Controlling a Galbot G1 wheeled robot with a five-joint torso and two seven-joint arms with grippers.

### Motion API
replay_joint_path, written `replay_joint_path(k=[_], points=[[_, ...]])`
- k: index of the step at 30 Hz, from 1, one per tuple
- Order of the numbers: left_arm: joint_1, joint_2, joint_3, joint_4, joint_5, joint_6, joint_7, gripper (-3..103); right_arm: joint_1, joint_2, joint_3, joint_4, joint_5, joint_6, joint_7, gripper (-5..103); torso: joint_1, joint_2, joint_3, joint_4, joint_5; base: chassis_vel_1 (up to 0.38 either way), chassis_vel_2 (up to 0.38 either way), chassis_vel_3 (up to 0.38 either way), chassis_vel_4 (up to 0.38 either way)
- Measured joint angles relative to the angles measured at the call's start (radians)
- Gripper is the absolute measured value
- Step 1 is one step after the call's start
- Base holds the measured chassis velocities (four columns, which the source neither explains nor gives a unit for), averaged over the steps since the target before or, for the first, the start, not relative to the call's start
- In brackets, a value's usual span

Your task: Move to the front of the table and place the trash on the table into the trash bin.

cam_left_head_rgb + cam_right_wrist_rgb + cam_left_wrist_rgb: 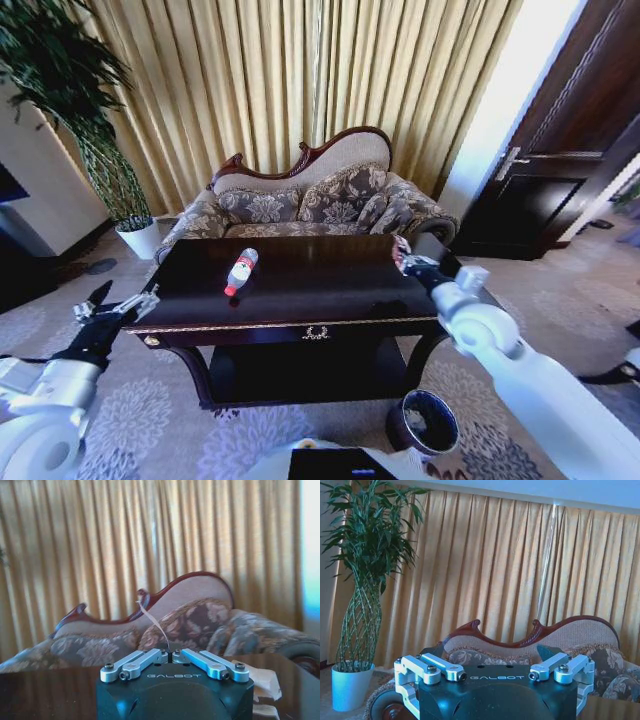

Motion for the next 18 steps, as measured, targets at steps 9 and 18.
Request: replay_joint_path(k=[9,18], points=[[-0.001,-0.005,0.003,0.000,-0.009,0.001,0.002,100,-0.290,0.147,0.143,0.168,-0.098,0.003,-0.039,0,0.000,0.000,0.000,0.0000,-0.0001,0.000,0.000,0.000,0.000],[0.004,0.012,0.004,0.000,-0.032,0.009,0.012,100,-0.328,0.189,0.160,0.202,-0.148,0.009,-0.044,0,0.000,0.000,0.000,-0.0002,-0.0001,0.000,0.000,0.000,0.000]])
